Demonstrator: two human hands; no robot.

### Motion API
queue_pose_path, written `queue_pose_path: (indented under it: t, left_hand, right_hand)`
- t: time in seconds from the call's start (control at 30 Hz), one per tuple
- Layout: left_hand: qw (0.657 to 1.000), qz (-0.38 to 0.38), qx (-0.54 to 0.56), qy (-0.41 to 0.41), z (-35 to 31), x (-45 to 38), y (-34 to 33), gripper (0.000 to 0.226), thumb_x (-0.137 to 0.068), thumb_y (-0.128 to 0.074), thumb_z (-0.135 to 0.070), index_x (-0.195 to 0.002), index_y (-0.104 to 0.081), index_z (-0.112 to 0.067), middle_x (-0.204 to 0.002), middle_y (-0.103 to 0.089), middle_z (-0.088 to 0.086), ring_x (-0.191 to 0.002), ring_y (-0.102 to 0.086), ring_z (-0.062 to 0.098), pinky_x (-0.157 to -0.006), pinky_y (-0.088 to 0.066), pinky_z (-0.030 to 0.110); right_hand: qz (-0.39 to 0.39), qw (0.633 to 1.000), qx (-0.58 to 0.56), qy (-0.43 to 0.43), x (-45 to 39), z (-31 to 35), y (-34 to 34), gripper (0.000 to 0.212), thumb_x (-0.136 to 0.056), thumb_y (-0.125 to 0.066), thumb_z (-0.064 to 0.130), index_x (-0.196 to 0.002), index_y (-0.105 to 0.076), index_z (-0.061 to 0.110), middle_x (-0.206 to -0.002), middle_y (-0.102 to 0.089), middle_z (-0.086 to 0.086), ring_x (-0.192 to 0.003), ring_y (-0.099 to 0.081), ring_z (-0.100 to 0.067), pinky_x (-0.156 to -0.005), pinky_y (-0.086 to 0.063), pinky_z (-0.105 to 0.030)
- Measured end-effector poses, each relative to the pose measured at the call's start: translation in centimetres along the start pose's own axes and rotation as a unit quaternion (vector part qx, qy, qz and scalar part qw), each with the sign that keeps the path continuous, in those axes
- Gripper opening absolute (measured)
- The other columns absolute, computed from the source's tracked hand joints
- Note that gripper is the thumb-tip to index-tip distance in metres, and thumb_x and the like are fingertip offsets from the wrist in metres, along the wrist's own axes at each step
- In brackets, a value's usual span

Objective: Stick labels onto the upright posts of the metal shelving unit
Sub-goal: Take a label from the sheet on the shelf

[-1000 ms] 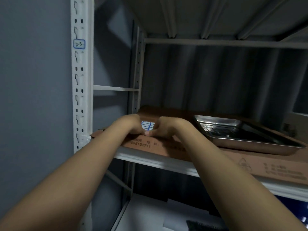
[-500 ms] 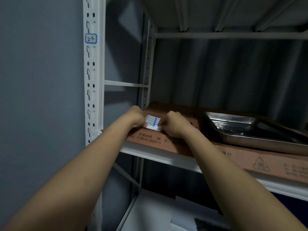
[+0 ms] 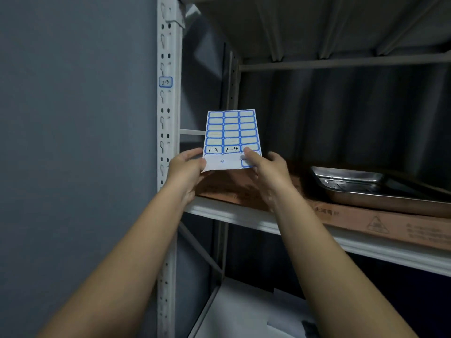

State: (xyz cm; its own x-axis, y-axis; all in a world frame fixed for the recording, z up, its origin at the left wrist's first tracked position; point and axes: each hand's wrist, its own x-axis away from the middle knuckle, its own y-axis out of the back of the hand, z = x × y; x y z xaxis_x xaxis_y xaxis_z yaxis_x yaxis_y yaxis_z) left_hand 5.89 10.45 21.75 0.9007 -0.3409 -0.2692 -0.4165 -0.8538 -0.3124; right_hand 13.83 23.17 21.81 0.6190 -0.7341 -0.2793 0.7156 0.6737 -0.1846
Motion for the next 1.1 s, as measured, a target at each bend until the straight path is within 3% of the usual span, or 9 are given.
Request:
queue_pose_path:
  t: [0.07, 0.13, 0.27, 0.37, 0.5, 0.63, 0.83, 0.97, 1.1]
  left_hand:
    - [0.999, -0.008, -0.034, -0.024, -0.2, 1.5, 1.0, 0.035, -0.088, -0.047, 0.007, -0.114, -0.057, -0.015, -0.092, -0.066, -0.002, -0.086, -0.065, 0.014, -0.073, -0.054, 0.026]
    - [0.986, -0.037, -0.128, -0.095, -0.3, 3.1, 2.0, 0.032, -0.088, -0.047, 0.002, -0.110, -0.058, -0.018, -0.103, -0.064, -0.002, -0.090, -0.063, 0.011, -0.075, -0.052, 0.022]
    - [0.874, -0.086, -0.378, -0.293, 0.1, 6.1, 3.2, 0.024, -0.090, -0.055, -0.015, -0.110, -0.066, -0.024, -0.118, -0.054, -0.003, -0.115, -0.042, 0.016, -0.096, -0.032, 0.021]
    - [0.824, -0.073, -0.422, -0.370, 0.1, 7.7, 3.5, 0.018, -0.087, -0.064, -0.033, -0.103, -0.071, -0.027, -0.112, -0.058, -0.008, -0.111, -0.043, 0.015, -0.091, -0.026, 0.023]
    - [0.774, -0.071, -0.451, -0.438, -0.3, 8.6, 4.3, 0.018, -0.086, -0.066, -0.028, -0.101, -0.071, -0.021, -0.105, -0.064, -0.006, -0.098, -0.053, 0.018, -0.083, -0.027, 0.020]
    - [0.771, -0.035, -0.467, -0.431, -0.4, 9.2, 4.8, 0.023, -0.088, -0.064, -0.026, -0.108, -0.069, -0.016, -0.108, -0.065, -0.002, -0.099, -0.055, 0.017, -0.078, -0.035, 0.022]
    - [0.837, 0.006, -0.397, -0.377, -0.7, 8.3, 5.1, 0.014, -0.088, -0.063, -0.021, -0.096, -0.073, -0.018, -0.093, -0.068, -0.004, -0.084, -0.063, 0.015, -0.079, -0.050, 0.035]
    - [0.809, 0.013, -0.432, -0.398, -0.2, 7.5, 4.8, 0.017, -0.093, -0.056, -0.019, -0.098, -0.071, -0.016, -0.092, -0.066, -0.003, -0.085, -0.060, 0.017, -0.077, -0.048, 0.034]
    - [0.768, 0.044, -0.484, -0.417, 0.4, 6.5, 4.8, 0.019, -0.095, -0.053, -0.024, -0.103, -0.067, -0.015, -0.096, -0.064, -0.002, -0.090, -0.058, 0.020, -0.076, -0.048, 0.036]
  right_hand:
    - [0.047, 0.994, -0.094, -0.024, 1.3, 0.3, -0.1, 0.064, -0.082, -0.074, 0.010, -0.138, -0.042, 0.002, -0.120, -0.065, -0.016, -0.100, -0.068, -0.027, -0.090, -0.054, -0.046]
    - [0.060, 0.996, -0.068, -0.005, 3.0, 0.2, -0.4, 0.043, -0.082, -0.071, 0.002, -0.123, -0.057, 0.002, -0.111, -0.070, -0.015, -0.092, -0.070, -0.026, -0.079, -0.058, -0.039]
    - [0.067, 0.995, -0.056, 0.039, 6.2, -0.3, -1.6, 0.028, -0.082, -0.066, -0.002, -0.110, -0.067, 0.003, -0.102, -0.073, -0.011, -0.089, -0.071, -0.022, -0.080, -0.058, -0.034]
    - [0.098, 0.990, -0.093, 0.033, 8.3, -0.4, -2.4, 0.027, -0.080, -0.063, -0.007, -0.105, -0.068, 0.001, -0.095, -0.073, -0.011, -0.079, -0.068, -0.019, -0.069, -0.056, -0.029]
    - [0.143, 0.983, -0.113, 0.021, 9.6, -0.7, -2.7, 0.028, -0.081, -0.060, -0.006, -0.108, -0.066, 0.002, -0.102, -0.073, -0.013, -0.087, -0.069, -0.023, -0.084, -0.055, -0.042]
    - [0.157, 0.979, -0.122, 0.038, 9.8, -0.9, -2.3, 0.023, -0.084, -0.058, -0.007, -0.103, -0.065, 0.003, -0.096, -0.072, -0.013, -0.086, -0.067, -0.024, -0.084, -0.054, -0.042]
    - [0.163, 0.979, -0.045, 0.110, 9.7, -1.3, -2.1, 0.015, -0.089, -0.058, -0.004, -0.099, -0.064, 0.006, -0.083, -0.071, -0.008, -0.074, -0.066, -0.016, -0.070, -0.055, -0.029]
    - [0.148, 0.982, -0.045, 0.109, 9.1, -1.4, -2.2, 0.016, -0.088, -0.058, -0.005, -0.098, -0.064, 0.005, -0.082, -0.072, -0.010, -0.076, -0.068, -0.020, -0.077, -0.056, -0.036]
    - [0.132, 0.984, -0.035, 0.111, 8.4, -1.6, -2.0, 0.014, -0.087, -0.060, -0.004, -0.094, -0.063, 0.008, -0.081, -0.073, -0.008, -0.073, -0.069, -0.018, -0.071, -0.057, -0.029]
